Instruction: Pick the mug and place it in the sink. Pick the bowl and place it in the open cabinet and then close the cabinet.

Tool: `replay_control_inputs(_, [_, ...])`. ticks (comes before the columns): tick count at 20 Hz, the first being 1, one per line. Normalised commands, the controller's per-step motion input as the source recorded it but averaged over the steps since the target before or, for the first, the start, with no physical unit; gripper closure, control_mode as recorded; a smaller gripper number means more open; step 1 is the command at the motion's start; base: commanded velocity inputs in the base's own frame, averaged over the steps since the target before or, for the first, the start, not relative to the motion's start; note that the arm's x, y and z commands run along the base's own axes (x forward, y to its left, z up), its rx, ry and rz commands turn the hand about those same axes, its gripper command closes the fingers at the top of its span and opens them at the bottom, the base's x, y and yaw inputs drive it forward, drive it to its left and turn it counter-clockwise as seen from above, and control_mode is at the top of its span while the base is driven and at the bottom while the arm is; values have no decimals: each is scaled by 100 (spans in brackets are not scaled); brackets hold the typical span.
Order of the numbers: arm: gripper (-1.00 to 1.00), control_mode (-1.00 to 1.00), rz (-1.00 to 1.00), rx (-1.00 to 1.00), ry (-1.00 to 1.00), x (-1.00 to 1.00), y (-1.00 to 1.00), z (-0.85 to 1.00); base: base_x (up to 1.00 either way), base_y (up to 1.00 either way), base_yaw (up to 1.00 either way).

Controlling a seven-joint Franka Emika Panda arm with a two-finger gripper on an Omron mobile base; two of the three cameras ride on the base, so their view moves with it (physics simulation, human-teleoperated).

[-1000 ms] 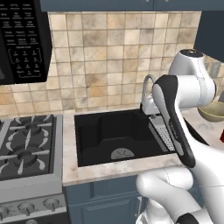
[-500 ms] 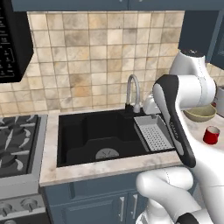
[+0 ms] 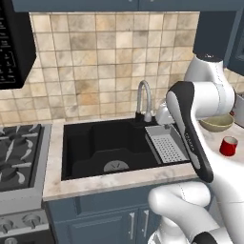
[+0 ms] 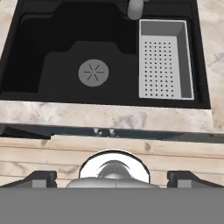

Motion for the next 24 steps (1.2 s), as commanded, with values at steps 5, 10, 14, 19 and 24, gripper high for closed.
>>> replay_control_inputs(5, [-100,100,0,0,0,0,0,0,-17,-26,0])
replay_control_inputs(10, [-100,100,0,0,0,0,0,0,-29,-54,0])
replay_control_inputs(14, [-100,100,0,0,0,0,0,0,-13,-51,0])
replay_control_inputs(19, [-100,100,0,0,0,0,0,0,-12,-34,0])
replay_control_inputs(24, [-100,100,0,0,0,0,0,0,-33,-17,0])
